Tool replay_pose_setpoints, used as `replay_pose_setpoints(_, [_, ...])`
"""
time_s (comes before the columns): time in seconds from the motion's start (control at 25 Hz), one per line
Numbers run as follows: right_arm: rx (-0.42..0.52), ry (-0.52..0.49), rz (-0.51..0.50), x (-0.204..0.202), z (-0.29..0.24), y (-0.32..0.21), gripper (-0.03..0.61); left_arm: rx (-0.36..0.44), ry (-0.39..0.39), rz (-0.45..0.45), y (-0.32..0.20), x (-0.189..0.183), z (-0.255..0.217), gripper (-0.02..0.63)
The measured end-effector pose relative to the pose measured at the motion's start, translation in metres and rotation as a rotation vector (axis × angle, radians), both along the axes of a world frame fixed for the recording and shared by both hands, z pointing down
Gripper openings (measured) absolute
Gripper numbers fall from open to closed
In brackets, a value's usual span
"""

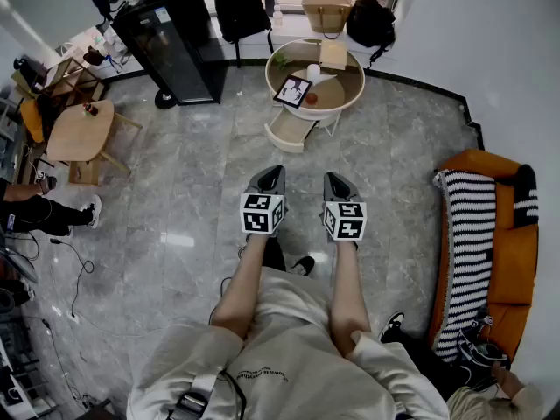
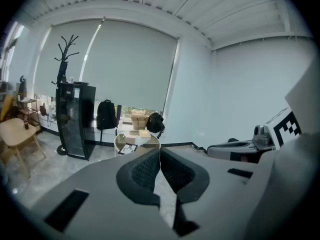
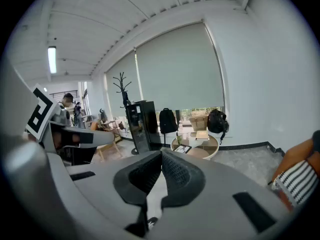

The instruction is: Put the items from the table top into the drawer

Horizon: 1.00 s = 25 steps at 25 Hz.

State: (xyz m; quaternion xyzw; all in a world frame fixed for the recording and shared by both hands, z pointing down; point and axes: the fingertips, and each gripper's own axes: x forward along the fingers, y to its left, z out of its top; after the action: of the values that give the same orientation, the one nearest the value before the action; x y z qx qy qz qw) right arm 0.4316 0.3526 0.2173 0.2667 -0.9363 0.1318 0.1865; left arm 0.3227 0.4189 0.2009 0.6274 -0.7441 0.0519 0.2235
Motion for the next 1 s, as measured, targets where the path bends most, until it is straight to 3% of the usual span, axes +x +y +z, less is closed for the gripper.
replay_pose_setpoints(0.32, [-0.028,0.014,0.048,0.005,0.006,0.003,0.033,-0.004,-0.006,-0.022,0.013,-0.004,-0.002,0.021])
replay_pose_setpoints(0.6, [-0.016,-0.020,0.093,-0.004,0.001,0.004,0.034,-0.027,-0.014,0.077,0.022,0.005,0.002,0.021])
replay_pose_setpoints(1.0, [-0.037,-0.117,0.165,-0.034,-0.012,-0.002,0.034,0.007,0.028,0.121,0.006,-0.036,0.003,0.021])
